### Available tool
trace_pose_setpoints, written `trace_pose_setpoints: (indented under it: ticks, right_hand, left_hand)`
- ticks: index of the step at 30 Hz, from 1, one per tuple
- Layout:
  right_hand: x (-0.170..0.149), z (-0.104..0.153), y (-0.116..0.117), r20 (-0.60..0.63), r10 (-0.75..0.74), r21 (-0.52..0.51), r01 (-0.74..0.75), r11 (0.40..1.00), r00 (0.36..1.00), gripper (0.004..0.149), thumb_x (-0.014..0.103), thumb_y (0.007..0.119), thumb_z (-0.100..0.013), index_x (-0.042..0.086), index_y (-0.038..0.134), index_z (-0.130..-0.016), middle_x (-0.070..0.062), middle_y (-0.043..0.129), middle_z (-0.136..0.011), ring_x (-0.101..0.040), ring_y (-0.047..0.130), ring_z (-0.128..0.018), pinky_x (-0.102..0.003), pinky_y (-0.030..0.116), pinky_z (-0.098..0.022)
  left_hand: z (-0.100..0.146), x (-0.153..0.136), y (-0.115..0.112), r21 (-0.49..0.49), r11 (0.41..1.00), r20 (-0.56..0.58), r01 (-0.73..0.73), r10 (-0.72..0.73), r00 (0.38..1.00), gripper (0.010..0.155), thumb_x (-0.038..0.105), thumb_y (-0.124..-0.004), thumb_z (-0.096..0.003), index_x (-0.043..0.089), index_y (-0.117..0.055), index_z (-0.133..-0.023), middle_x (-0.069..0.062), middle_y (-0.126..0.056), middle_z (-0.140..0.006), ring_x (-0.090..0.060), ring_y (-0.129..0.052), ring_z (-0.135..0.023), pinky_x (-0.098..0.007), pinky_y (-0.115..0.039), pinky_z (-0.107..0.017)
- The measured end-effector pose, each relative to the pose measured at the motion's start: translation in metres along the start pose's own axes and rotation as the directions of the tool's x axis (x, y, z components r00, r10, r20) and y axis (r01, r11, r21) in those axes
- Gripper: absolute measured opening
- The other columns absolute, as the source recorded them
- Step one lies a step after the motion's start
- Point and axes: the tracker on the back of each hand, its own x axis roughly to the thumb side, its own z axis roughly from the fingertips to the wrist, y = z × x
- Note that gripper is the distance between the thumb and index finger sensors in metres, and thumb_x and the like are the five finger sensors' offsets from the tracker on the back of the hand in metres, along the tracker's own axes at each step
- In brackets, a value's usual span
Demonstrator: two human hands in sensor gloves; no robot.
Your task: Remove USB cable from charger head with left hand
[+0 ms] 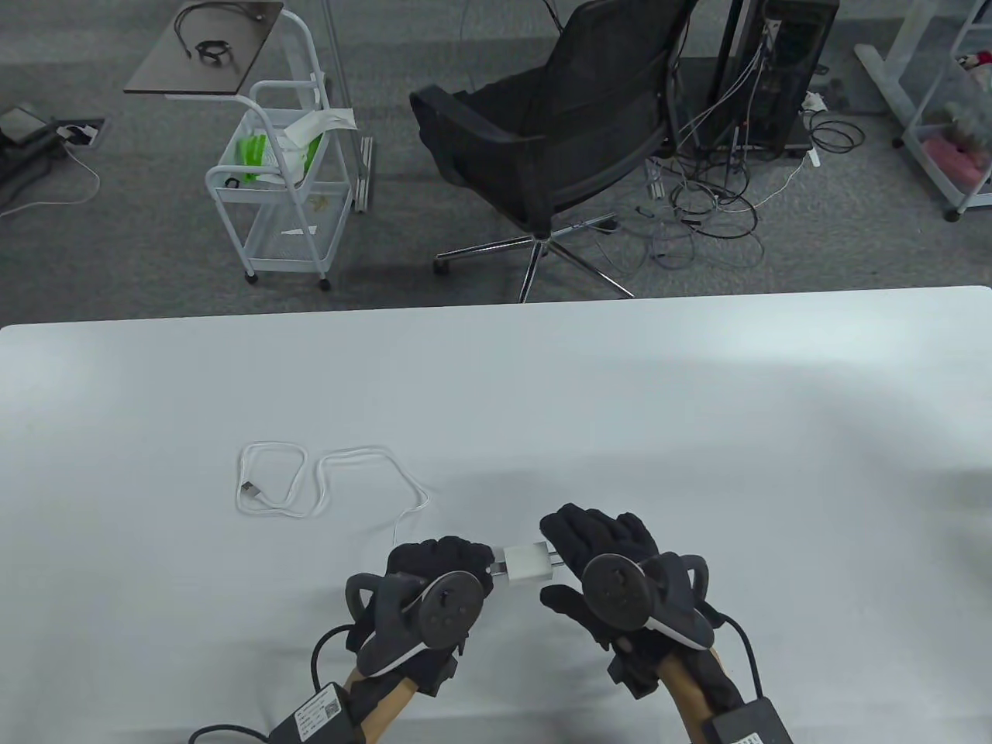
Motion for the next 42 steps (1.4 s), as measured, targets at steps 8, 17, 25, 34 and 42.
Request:
trace_pose_setpoints:
  ticks: [8,17,25,34,42]
  right_hand:
    - [0.011,0.0,0.008,0.018,0.035,-0.026,-0.035,0.999,0.999,0.072,0.054,0.088,-0.026,0.035,0.069,-0.092,0.006,0.089,-0.091,-0.02,0.098,-0.082,-0.054,0.068,-0.069]
    - [-0.008,0.0,-0.018,-0.053,0.19,-0.144,-0.196,0.97,0.98,0.068,0.053,0.097,-0.019,0.038,0.08,-0.083,0.01,0.098,-0.081,-0.015,0.105,-0.073,-0.051,0.074,-0.067]
    - [-0.049,0.0,-0.011,-0.172,0.128,-0.047,-0.138,0.989,0.977,0.068,0.048,0.095,-0.026,0.036,0.074,-0.089,0.004,0.089,-0.092,-0.022,0.098,-0.081,-0.055,0.069,-0.067]
    - [-0.066,-0.006,0.027,-0.234,0.266,0.171,-0.229,0.958,0.935,0.068,0.053,0.092,-0.024,0.04,0.074,-0.089,0.003,0.078,-0.095,-0.022,0.09,-0.084,-0.058,0.063,-0.07]
    - [-0.068,-0.008,0.048,-0.231,0.31,0.311,-0.232,0.922,0.922,0.067,0.047,0.092,-0.028,0.037,0.072,-0.092,0.004,0.079,-0.097,-0.023,0.088,-0.088,-0.058,0.063,-0.071]
  left_hand:
    - [0.003,0.008,-0.006,-0.006,1.0,0.042,0.011,-0.01,0.999,0.045,0.041,-0.088,-0.0279,0.028,-0.093,-0.07,0.002,-0.107,-0.061,-0.024,-0.11,-0.046,-0.052,-0.082,-0.053]
    - [-0.001,-0.004,0.011,0.013,0.997,-0.047,0.078,-0.077,0.996,0.042,0.041,-0.089,-0.0264,0.03,-0.097,-0.066,0.004,-0.11,-0.056,-0.023,-0.112,-0.042,-0.052,-0.082,-0.053]
    - [-0.001,-0.031,0.004,-0.038,0.997,-0.125,-0.074,0.068,0.99,0.043,0.037,-0.087,-0.0309,0.028,-0.093,-0.073,0.0,-0.106,-0.065,-0.026,-0.109,-0.05,-0.053,-0.078,-0.056]
    - [-0.001,-0.031,-0.001,-0.065,0.997,-0.128,-0.043,0.035,0.991,0.043,0.041,-0.089,-0.0288,0.03,-0.094,-0.07,0.003,-0.107,-0.064,-0.025,-0.11,-0.049,-0.053,-0.079,-0.056]
    - [0.0,-0.033,-0.002,-0.063,0.997,-0.136,-0.049,0.04,0.99,0.043,0.04,-0.088,-0.03,0.03,-0.094,-0.071,0.001,-0.107,-0.065,-0.026,-0.109,-0.05,-0.053,-0.079,-0.056]
